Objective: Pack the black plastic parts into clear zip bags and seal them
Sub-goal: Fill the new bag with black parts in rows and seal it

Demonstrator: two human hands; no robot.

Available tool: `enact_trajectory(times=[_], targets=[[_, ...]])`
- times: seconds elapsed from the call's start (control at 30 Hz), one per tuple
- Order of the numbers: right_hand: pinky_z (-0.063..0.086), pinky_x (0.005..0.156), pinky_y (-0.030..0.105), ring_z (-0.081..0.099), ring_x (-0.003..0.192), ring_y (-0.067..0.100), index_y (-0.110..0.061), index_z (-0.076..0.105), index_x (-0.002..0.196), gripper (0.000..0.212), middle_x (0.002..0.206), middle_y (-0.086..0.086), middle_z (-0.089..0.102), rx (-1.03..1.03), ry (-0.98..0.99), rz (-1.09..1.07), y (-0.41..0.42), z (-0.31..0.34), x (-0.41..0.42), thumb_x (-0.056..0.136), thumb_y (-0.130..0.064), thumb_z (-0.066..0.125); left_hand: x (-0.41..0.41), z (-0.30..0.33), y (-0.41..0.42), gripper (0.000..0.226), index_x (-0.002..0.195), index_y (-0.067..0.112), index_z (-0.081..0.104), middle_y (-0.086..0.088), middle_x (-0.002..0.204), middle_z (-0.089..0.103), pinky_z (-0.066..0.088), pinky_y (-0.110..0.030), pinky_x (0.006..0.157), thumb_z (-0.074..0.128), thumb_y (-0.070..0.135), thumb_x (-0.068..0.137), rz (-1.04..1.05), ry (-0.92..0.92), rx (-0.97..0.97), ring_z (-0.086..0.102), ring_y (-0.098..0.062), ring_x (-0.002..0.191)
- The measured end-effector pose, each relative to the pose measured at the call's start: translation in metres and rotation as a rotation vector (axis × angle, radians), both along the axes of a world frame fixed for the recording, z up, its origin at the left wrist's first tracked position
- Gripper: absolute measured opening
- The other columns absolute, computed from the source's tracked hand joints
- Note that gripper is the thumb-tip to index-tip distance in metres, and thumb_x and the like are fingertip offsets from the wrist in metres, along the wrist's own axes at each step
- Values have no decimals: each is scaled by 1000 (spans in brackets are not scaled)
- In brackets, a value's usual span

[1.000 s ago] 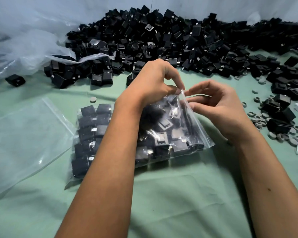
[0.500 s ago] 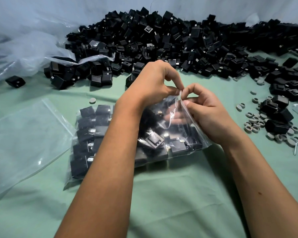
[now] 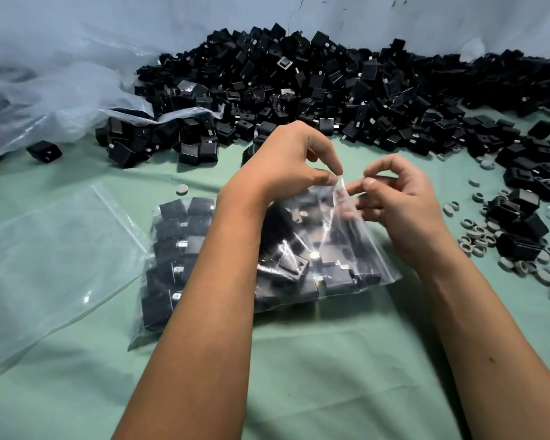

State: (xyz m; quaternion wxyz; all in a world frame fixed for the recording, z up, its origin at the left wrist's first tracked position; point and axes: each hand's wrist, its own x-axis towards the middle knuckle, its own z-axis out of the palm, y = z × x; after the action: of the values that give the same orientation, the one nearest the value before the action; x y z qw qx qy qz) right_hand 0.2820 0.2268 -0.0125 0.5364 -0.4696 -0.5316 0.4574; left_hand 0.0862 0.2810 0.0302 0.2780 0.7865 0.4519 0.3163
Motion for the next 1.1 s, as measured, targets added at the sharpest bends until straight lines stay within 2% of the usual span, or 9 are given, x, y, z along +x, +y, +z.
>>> enact_trajectory(times=[0.13,0.23,0.3,0.4,0.5,0.6,0.77,0.93,1.1], targets=[[55,52,32,70,61,16,-17,58,92,16,75,6,75,154,-420,-276,29,21,-13,92,-2,54,-25,-3,3,7,83,23,80,10,81,74,60,-35,80,80,16,86,159,17,-60,71,-12,82],[61,73,44,73,78,23,-21,63,90,13,82,2,74,203,-748,-232,61,42,-49,89,-10,57,-45,-10,10,14,81,30,76,10,85,73,56,-32,84,77,18,88,356,59,-88,68,-8,86],[56,80,38,69,91,29,-25,67,93,10,96,4,74,197,-1045,-133,83,51,-82,88,-20,59,-54,-12,14,20,76,32,74,6,87,74,55,-31,85,74,16,88,480,71,-102,69,-14,93],[51,86,37,63,111,34,-23,65,113,26,116,10,70,155,-1324,113,108,45,-131,88,-24,59,-59,-11,17,28,68,32,66,1,94,75,50,-27,80,65,9,84,653,52,-95,68,-20,99],[39,110,51,34,141,40,-28,41,148,53,151,14,41,49,-1553,254,127,26,-162,96,-27,52,-64,-10,20,22,80,30,70,0,105,74,52,-29,85,59,12,85,774,-18,-91,66,-23,104],[27,117,60,16,150,47,-37,31,155,53,164,14,17,-82,-1563,275,134,12,-169,103,-37,42,-71,-12,22,26,99,28,73,2,106,73,45,-24,79,60,13,83,844,-85,-82,63,-19,101],[41,109,50,42,132,42,-23,57,132,32,137,14,46,99,-1546,285,137,17,-161,101,-26,48,-71,-10,19,27,91,28,74,5,100,74,41,-21,74,58,10,80,876,-142,-68,65,-17,98],[51,92,36,60,113,31,-17,67,119,28,119,8,68,182,-1378,190,134,33,-120,92,-15,65,-68,-8,18,26,88,29,75,6,94,73,36,-14,60,57,10,83,862,-155,-70,66,-16,93],[42,81,26,62,97,22,-21,70,108,19,103,1,68,127,-1091,-30,126,33,-54,91,-13,72,-62,-9,17,25,87,29,74,6,93,73,50,-25,76,58,10,83,808,-174,-96,68,-15,92]])
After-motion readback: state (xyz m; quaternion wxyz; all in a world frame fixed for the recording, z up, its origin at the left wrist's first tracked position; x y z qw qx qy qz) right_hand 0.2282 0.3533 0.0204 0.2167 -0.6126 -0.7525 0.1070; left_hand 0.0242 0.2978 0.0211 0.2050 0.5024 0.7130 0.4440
